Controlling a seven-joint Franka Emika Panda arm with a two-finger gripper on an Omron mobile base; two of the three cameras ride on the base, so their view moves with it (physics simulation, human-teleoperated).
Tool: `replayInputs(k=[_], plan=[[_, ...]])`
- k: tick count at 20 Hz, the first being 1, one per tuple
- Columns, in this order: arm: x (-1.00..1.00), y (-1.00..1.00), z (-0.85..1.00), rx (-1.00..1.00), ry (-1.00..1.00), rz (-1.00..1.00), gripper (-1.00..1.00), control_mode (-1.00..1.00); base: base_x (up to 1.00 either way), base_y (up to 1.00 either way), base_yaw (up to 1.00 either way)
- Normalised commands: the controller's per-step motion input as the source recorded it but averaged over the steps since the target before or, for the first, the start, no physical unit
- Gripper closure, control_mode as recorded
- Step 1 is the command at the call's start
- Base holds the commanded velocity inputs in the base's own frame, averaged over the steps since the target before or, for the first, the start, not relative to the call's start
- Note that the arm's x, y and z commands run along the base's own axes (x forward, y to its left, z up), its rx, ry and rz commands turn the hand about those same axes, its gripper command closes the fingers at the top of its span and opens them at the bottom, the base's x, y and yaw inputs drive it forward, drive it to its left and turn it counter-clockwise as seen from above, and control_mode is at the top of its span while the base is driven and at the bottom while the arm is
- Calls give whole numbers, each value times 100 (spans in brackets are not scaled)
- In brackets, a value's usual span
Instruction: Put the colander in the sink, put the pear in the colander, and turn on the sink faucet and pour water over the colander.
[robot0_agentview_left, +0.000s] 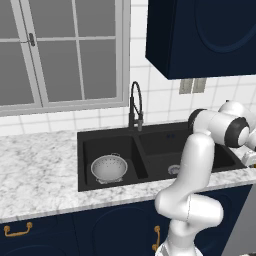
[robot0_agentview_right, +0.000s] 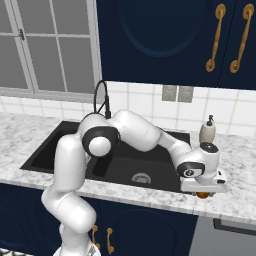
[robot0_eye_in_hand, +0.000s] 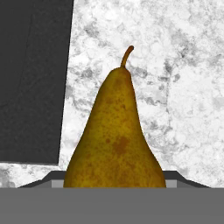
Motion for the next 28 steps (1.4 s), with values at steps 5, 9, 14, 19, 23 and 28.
replayInputs(k=[5, 9, 14, 19, 23, 28], plan=[[0, 2, 27, 0, 0, 0, 100, -100, 0, 0, 0], [-2, 2, 32, 0, 0, 0, 100, -100, 0, 0, 0], [-7, 29, 26, -1, -1, 0, 100, -100, 0, 0, 0], [-11, 64, 4, 0, -2, 0, 100, -100, 0, 0, 0], [0, 99, 0, -4, -3, 0, 100, -100, 0, 0, 0], [2, 99, 1, -6, 0, -1, 100, -100, 0, 0, 0]])
